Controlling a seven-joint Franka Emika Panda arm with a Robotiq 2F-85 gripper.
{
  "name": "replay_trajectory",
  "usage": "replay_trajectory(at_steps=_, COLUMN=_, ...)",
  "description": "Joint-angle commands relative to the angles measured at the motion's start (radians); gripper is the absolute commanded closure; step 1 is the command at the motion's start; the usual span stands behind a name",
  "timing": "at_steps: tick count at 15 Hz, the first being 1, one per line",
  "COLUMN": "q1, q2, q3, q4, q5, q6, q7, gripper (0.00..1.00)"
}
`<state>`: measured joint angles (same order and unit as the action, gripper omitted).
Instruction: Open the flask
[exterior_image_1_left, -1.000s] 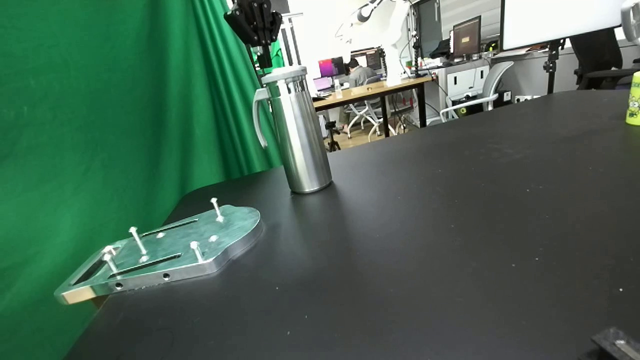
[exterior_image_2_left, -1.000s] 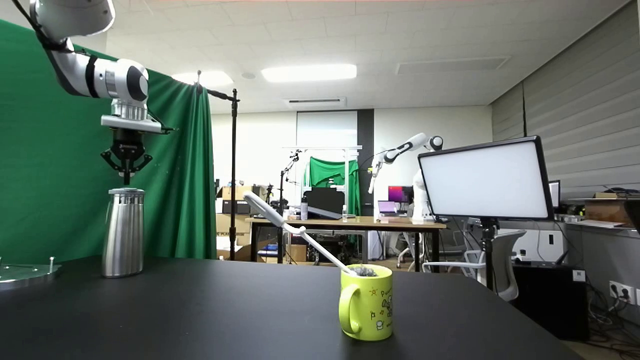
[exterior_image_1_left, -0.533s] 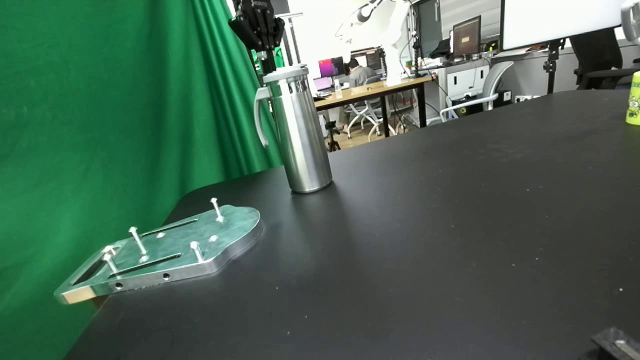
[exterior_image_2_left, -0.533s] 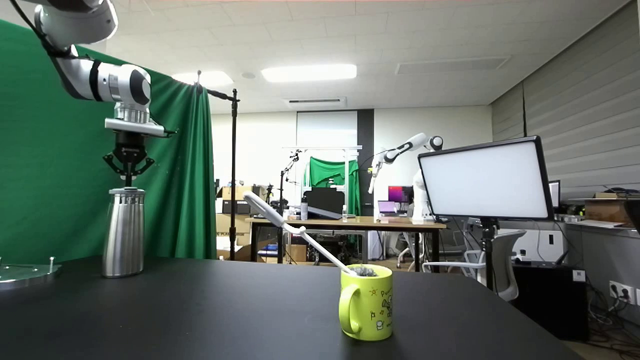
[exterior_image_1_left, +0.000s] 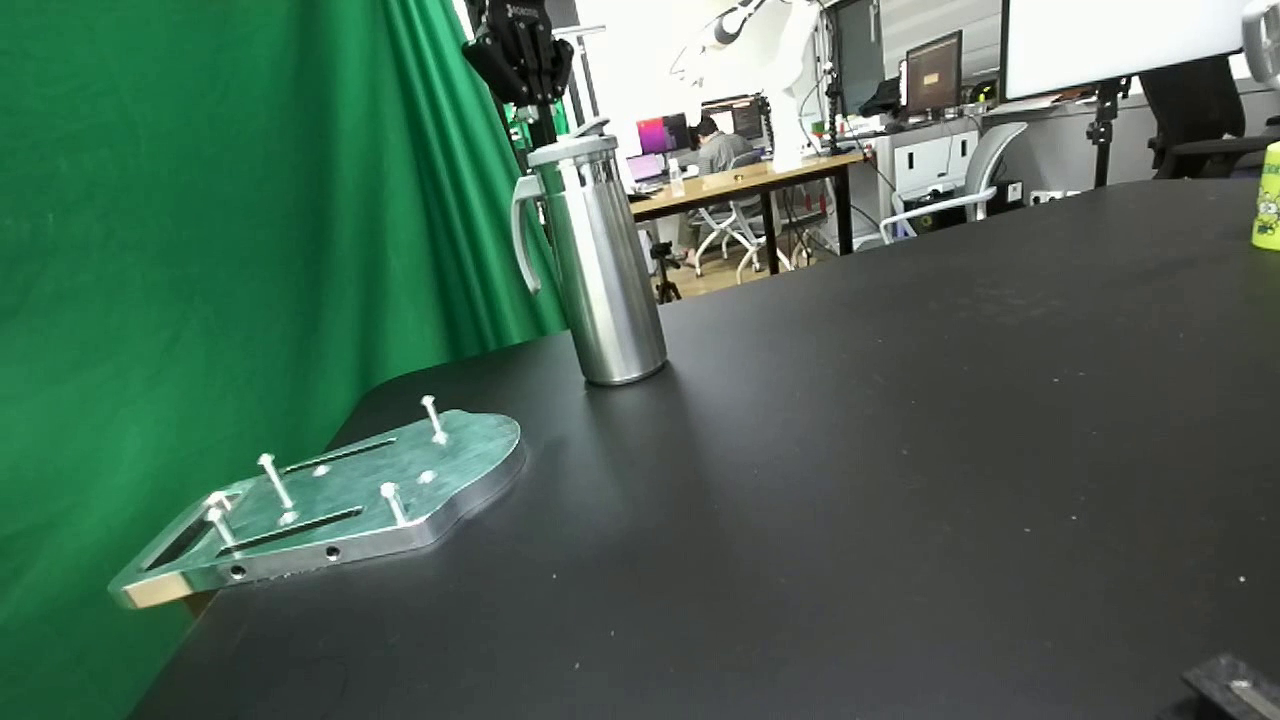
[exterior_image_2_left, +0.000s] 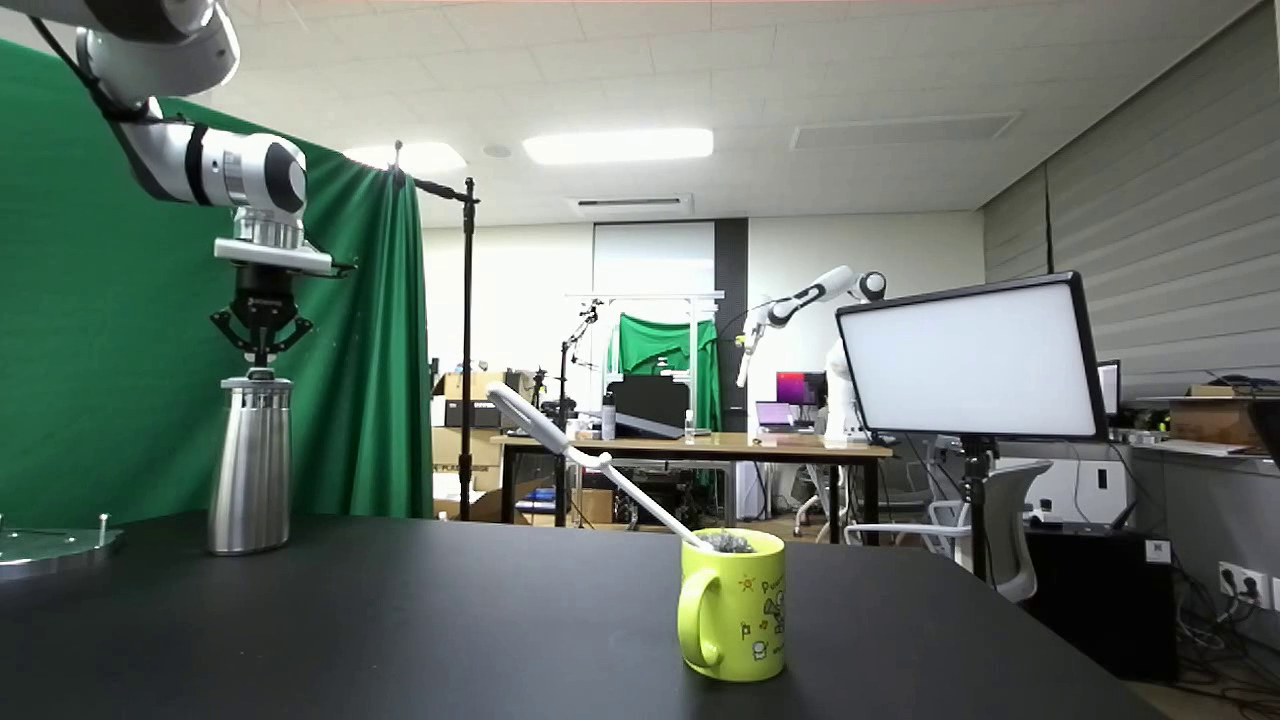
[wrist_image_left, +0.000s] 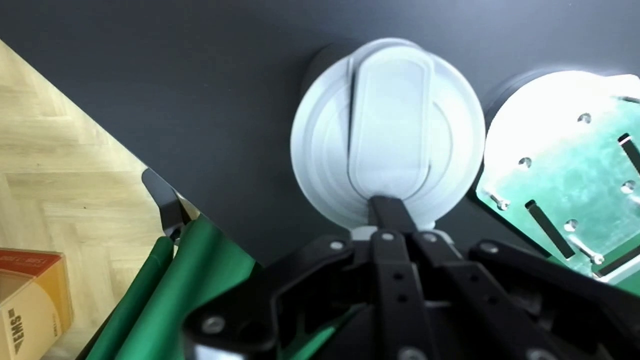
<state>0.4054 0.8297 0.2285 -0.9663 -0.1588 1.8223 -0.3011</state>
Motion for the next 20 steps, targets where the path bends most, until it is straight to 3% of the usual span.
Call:
replay_trajectory(at_steps=1, q1=0.017, q2=0.05, q3=-0.011, q4=0.056, q5=-0.012, q6=-0.021, q7=0.012, gripper=1.0)
replay_trajectory(at_steps=7, q1=0.021, q2=0.042, q3=-0.01, q4=0.073, q5=-0.012, q6=-0.044, q7=0.004, gripper=1.0)
replay_trajectory(at_steps=19, q1=-0.026, q2=-0.16, q3=-0.007, q4=-0.004, q5=0.001, q6=-0.179, q7=0.015, gripper=1.0)
replay_trajectory(at_steps=20, q1=-0.027, q2=-0.172, q3=-0.01, q4=-0.007, q5=0.001, q6=-0.199, q7=0.028, gripper=0.75)
